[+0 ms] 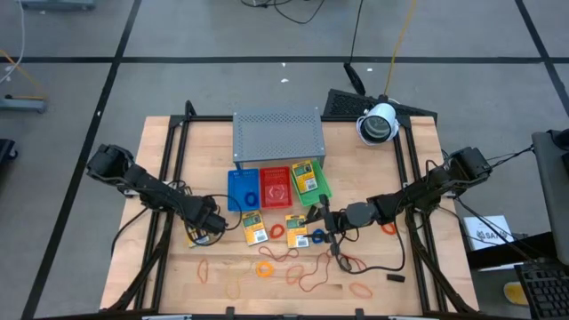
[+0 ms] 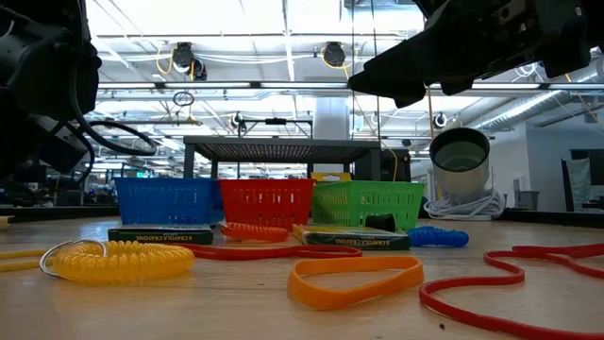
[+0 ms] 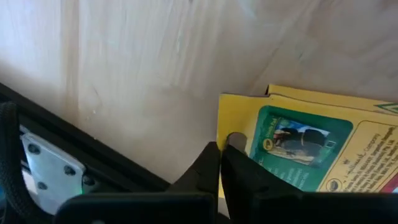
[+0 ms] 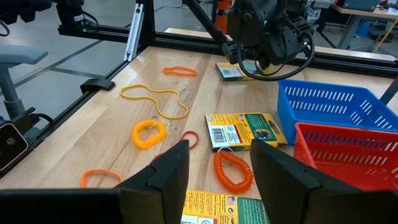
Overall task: Pick & Place Office Desk Supplies
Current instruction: Put the crayon pack into the green bin
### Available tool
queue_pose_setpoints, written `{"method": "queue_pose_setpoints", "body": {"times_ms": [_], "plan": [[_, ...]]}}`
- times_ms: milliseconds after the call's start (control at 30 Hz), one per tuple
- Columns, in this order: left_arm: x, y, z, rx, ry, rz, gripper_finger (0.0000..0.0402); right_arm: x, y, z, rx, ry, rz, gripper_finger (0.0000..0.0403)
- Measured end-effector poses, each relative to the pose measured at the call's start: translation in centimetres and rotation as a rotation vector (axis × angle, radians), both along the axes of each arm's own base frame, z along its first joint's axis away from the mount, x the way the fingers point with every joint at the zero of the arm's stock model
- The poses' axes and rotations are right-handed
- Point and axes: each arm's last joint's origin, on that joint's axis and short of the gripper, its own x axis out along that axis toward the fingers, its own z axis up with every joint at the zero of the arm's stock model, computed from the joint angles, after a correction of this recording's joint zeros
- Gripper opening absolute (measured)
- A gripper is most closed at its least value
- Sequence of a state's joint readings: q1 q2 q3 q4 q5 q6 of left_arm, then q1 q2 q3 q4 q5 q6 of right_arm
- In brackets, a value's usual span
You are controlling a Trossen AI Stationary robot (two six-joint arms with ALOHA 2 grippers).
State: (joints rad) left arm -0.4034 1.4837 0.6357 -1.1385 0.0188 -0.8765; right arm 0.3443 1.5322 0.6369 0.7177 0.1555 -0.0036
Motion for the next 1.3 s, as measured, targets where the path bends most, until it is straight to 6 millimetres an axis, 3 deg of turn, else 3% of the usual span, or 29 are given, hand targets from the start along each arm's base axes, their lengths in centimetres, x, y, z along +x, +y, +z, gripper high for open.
{"method": "queue_pose_setpoints", "body": {"times_ms": [200, 367, 700, 1100, 1300], "plan": [[0.1, -0.1, 0.4, -0.001, 0.013, 0.004, 0.0006, 0.0, 0.0, 0.0, 0.000, 0.000, 0.000, 0.0160], [1.0, -0.3, 2.3, 0.051, 0.011, 0.000, 0.0004, 0.0, 0.0, 0.0, 0.001, -0.003, 0.000, 0.0160], [3.7, -1.4, 9.7, 0.175, -0.060, -0.074, 0.0003, 0.0, 0.0, 0.0, 0.001, -0.004, 0.000, 0.0160], [6.6, -2.8, 19.3, 0.152, -0.474, -0.287, 0.0001, 0.2, 0.0, 1.0, 0.051, -0.092, -0.007, 0.0160], [7.9, -2.0, 21.6, 0.301, -0.639, -0.362, 0.0001, 0.7, -1.4, 2.9, 0.164, -0.277, -0.056, 0.0160]]}}
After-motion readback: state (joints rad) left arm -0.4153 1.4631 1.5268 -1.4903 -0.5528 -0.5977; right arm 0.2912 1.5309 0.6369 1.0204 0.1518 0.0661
